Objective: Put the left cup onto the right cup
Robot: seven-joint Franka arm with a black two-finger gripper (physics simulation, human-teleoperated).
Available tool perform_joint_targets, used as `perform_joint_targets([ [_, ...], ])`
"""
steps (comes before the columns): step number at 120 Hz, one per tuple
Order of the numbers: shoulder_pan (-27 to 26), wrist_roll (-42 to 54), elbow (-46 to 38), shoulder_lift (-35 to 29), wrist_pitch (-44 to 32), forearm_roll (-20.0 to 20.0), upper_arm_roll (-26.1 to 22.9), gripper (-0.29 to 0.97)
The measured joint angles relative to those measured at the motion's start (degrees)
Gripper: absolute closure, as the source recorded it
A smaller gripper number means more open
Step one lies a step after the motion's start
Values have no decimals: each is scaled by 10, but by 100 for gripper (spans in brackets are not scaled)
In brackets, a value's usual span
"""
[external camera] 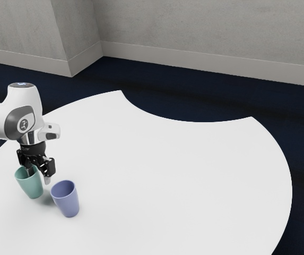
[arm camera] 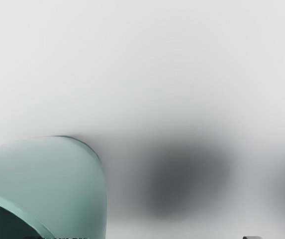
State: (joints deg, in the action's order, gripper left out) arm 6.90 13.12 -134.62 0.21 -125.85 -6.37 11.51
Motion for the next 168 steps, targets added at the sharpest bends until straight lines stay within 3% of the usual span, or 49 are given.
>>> perform_joint_targets([
  [52,5,1,0,0,-1,0,3,19],
  [95,15,2,0,2,-4,0,3,40],
  [168,38,2,0,3,-5,0,3,65],
])
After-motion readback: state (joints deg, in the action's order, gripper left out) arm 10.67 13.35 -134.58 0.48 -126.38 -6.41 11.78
